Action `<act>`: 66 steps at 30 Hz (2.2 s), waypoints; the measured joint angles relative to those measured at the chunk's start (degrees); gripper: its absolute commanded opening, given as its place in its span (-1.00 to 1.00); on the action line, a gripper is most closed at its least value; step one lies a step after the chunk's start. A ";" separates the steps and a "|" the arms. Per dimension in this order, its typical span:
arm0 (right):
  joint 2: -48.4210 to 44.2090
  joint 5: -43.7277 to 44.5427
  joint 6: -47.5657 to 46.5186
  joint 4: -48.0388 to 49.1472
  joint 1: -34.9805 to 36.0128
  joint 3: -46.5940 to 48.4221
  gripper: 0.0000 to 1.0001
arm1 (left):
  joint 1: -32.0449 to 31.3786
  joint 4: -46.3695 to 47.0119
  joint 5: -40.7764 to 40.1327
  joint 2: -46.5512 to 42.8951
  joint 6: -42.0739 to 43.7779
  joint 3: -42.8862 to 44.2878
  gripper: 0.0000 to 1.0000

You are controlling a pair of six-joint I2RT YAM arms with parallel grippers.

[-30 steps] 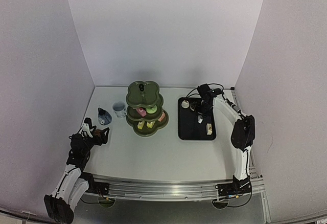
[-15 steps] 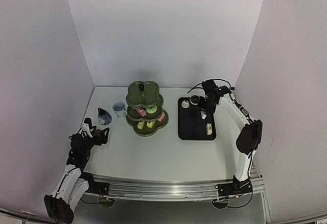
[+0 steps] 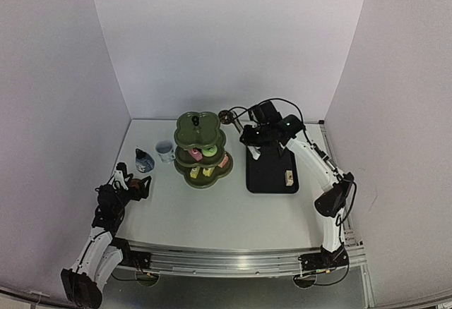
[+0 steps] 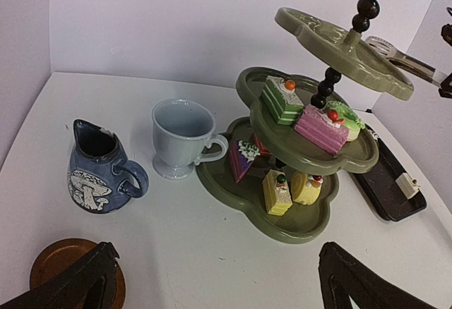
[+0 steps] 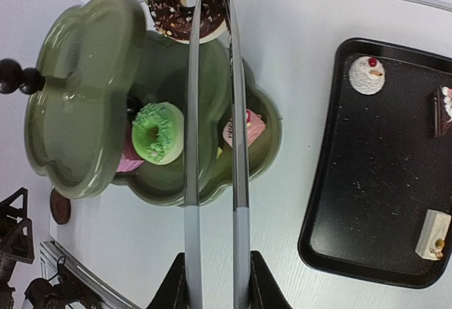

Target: Serve the afternoon tea

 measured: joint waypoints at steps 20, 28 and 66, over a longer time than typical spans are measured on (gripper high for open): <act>7.50 -3.34 0.19 -0.30 2.60 4.08 -1.00 | 0.00 0.00 0.02 -0.22 -0.02 0.00 0.99; 11.50 -4.63 0.23 -0.06 3.88 5.39 -1.00 | 0.00 0.00 0.02 -0.24 -0.04 0.00 0.99; 10.12 -5.21 1.19 2.22 3.94 6.05 -0.39 | 0.00 0.00 0.04 -0.93 -0.13 0.00 0.99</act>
